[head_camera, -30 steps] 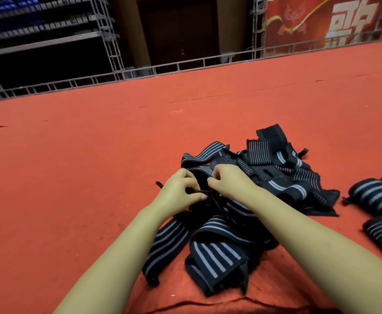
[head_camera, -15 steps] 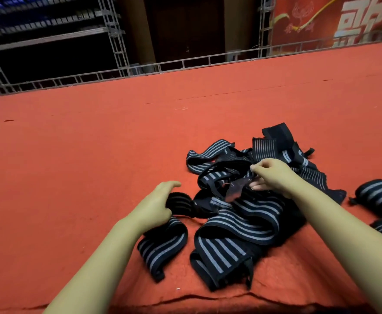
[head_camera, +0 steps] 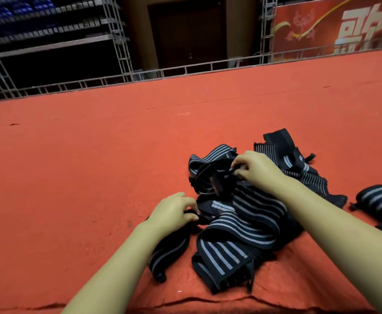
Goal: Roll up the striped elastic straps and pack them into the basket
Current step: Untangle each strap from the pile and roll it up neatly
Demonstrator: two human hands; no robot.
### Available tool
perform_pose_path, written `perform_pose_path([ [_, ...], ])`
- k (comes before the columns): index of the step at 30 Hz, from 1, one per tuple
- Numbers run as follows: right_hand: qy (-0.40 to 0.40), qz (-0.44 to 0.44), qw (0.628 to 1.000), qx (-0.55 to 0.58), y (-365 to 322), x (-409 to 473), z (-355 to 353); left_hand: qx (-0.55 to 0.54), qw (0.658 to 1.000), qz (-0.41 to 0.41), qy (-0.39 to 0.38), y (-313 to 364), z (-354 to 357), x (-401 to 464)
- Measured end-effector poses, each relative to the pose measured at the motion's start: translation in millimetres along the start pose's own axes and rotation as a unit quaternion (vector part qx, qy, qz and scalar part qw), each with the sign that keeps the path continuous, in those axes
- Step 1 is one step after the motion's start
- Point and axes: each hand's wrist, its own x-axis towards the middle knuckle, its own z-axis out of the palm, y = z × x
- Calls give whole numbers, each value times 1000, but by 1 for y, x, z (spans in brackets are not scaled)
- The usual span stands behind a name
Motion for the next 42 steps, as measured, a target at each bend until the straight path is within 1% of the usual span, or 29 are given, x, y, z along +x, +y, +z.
perform_pose_path([
  [4,50,38,995,75,-13,24,-10,-125,989,-24,70,-10,-16,-4],
  [6,74,67,983,154,-18,34,-16,-161,981,-46,99,-14,-26,-4],
  [8,97,84,968,217,-23,43,-23,-212,966,-76,130,-16,-36,-4],
  [9,98,86,966,222,-24,46,-26,-240,955,-84,151,-15,-41,-5],
  [11,79,79,974,198,-27,49,-31,-301,930,-69,199,-13,-50,-6],
  [13,55,79,975,200,-29,47,-32,-367,902,-47,222,-6,-60,-5],
  [15,29,105,954,278,-30,42,-29,-400,894,-26,201,5,-65,0],
  [17,-12,145,908,394,-31,36,-26,-441,880,-47,171,17,-64,9],
  [18,-28,161,884,437,-31,33,-25,-469,865,-72,162,24,-63,13],
  [20,-44,186,854,484,-27,30,-25,-498,849,-102,144,32,-59,22],
  [22,-43,206,831,515,-22,26,-27,-519,841,-105,107,37,-57,28],
  [23,-40,214,821,528,-19,25,-28,-516,846,-104,89,38,-56,31],
  [24,-38,221,811,541,-17,24,-29,-492,860,-108,78,39,-55,34],
  [26,-40,226,801,553,-15,22,-29,-400,906,-113,86,45,-53,41],
  [28,-44,223,798,559,-15,22,-28,-362,923,-99,81,52,-50,47],
  [32,-44,223,789,571,-15,23,-26,-336,937,-81,50,60,-51,56],
  [35,-32,227,780,582,-14,23,-26,-323,941,-84,59,58,-51,61],
  [38,13,232,745,625,-13,27,-37,-317,943,-88,48,53,-46,60],
  [39,28,229,741,631,-12,29,-44,-314,944,-92,41,52,-43,58],
  [42,41,203,760,616,-18,35,-59,-316,942,-111,37,46,-37,51],
])
